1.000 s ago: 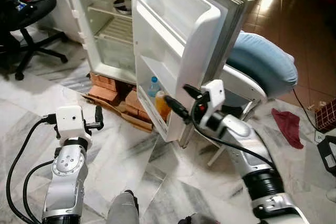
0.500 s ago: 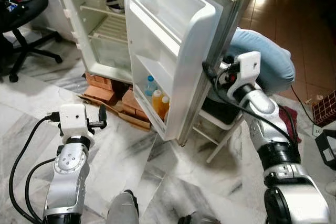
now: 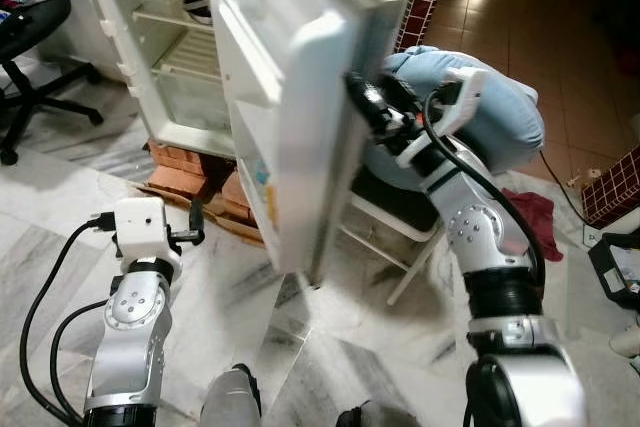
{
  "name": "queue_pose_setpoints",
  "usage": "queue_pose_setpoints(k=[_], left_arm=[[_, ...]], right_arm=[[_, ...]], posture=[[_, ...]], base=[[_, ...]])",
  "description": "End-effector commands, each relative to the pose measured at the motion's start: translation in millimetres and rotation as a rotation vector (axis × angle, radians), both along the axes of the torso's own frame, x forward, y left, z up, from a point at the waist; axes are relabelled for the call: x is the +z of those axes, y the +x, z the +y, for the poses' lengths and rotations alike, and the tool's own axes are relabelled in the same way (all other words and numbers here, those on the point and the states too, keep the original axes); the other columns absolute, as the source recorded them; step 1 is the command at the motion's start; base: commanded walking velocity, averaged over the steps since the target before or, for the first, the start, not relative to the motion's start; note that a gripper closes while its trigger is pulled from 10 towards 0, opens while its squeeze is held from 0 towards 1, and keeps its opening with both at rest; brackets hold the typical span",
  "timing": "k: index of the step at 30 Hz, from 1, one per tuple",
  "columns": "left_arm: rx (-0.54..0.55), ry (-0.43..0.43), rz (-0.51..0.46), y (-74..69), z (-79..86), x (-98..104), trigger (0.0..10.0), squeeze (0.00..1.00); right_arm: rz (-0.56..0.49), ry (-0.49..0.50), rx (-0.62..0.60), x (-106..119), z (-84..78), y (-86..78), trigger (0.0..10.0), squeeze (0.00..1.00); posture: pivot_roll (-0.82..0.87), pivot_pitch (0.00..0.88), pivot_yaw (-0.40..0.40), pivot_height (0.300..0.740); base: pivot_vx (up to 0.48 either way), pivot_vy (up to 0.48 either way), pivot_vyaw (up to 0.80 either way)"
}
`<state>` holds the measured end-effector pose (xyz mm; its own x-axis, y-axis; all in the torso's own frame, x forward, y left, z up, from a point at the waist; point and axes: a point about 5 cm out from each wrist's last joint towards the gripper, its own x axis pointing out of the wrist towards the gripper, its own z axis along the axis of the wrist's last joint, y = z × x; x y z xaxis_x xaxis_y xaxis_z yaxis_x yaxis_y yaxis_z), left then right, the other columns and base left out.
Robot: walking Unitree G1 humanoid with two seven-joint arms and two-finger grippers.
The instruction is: Restocking fridge
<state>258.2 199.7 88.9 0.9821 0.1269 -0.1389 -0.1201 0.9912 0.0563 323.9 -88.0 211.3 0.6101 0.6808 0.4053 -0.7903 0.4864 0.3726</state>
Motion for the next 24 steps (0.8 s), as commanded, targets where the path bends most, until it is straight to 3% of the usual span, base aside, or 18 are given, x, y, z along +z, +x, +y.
queue_pose_setpoints(k=[1,3,4,5,8,15,17,24], left_arm=[[-0.004,-0.001,0.006,-0.2,-0.8,-2,10.0,0.0],[-0.004,-0.004,0.005,0.0,-0.9,-2,10.0,0.0],[-0.002,-0.007,0.004,0.4,-1.1,-2,10.0,0.0],[-0.002,-0.007,0.004,0.4,-1.1,-2,10.0,0.0],[-0.035,-0.023,-0.042,1.6,-3.3,4,10.0,0.0],[-0.04,0.005,-0.075,3.8,-6.2,9,10.0,0.0],[-0.051,0.017,-0.097,5.4,-6.6,12,10.0,0.0],[-0.056,0.005,-0.141,4.5,-8.2,21,10.0,0.0]], right_arm=[[-0.057,0.001,0.217,6,24.6,-25.7,10.0,0.0],[-0.039,-0.059,0.193,-8,27.7,-26.6,10.0,0.0],[0.01,-0.115,0.11,-23,24.9,-19.3,10.0,0.0],[0.01,-0.115,0.11,-23,24.9,-19.3,10.0,0.0],[0.078,-0.245,-0.01,-48,16.5,-16.7,10.0,0.0],[0.076,-0.319,-0.161,-61,6.9,-19.7,10.0,0.0],[0.09,-0.344,-0.293,-66,-1.3,-19.2,10.0,0.0],[0.149,-0.332,-0.456,-73,-14.3,-17.4,10.0,0.0]], posture=[[0.08,0.079,-0.064,0.74],[0.08,0.079,-0.064,0.74],[0.08,0.078,-0.065,0.74],[0.08,0.078,-0.065,0.74],[0.07,0.074,-0.068,0.74],[0.06,0.066,-0.074,0.74],[0.07,0.064,-0.074,0.74],[0.06,0.088,-0.075,0.74]], base=[[0.0,0.0,0.0],[0.0,0.0,0.0],[0.0,0.0,0.0],[0.0,0.0,0.0],[0.0,0.0,0.0],[0.0,0.0,0.0],[0.0,0.0,0.0],[0.0,0.0,0.0]])
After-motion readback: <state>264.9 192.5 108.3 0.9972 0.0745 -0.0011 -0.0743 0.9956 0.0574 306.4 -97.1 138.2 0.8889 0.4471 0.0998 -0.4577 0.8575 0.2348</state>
